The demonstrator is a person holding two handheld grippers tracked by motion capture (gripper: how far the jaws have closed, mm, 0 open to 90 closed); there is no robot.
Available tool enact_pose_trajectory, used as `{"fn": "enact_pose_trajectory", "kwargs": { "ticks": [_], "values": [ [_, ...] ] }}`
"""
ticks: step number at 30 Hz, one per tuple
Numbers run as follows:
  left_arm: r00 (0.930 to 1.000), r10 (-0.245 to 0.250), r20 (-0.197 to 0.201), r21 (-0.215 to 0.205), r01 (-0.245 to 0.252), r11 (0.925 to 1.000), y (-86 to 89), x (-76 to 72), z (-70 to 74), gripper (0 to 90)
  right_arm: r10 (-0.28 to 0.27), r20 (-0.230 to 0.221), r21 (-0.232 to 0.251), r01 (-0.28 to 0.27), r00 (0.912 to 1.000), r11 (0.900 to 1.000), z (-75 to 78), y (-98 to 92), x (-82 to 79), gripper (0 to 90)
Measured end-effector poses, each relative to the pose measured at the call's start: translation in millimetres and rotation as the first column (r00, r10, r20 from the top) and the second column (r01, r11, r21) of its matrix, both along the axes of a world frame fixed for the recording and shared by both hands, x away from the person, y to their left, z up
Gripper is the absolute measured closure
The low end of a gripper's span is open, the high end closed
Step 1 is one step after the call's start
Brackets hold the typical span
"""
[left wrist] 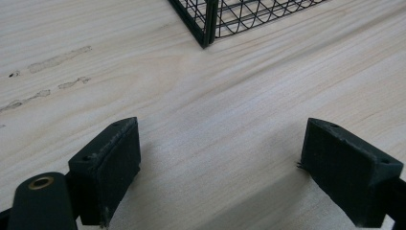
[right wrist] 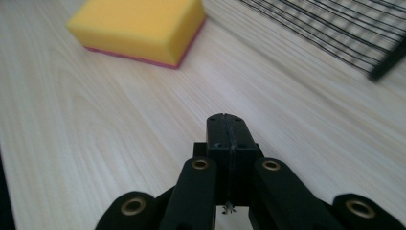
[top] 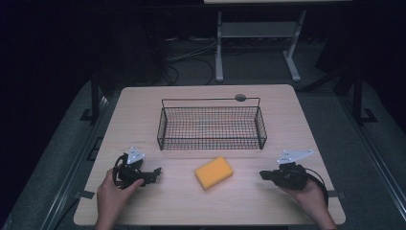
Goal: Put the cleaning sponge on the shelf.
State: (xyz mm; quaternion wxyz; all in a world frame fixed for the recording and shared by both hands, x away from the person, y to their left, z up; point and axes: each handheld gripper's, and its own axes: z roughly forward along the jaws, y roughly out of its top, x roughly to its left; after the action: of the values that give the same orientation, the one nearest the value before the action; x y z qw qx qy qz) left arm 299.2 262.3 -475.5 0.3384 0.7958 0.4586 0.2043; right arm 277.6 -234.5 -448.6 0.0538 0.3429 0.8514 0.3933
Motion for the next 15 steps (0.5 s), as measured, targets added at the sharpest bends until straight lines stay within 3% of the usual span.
{"fn": "enact_pose_trajectory", "kwargs": {
  "ticks": [15],
  "values": [
    [1.0000,0.000,0.000,0.000,0.000,1.0000,0.0,0.0,0.0,12.6,0.098,0.008,0.017,-0.098,0.9951,0.995,3.6,38.4,2.0,89.8]
  ]
}}
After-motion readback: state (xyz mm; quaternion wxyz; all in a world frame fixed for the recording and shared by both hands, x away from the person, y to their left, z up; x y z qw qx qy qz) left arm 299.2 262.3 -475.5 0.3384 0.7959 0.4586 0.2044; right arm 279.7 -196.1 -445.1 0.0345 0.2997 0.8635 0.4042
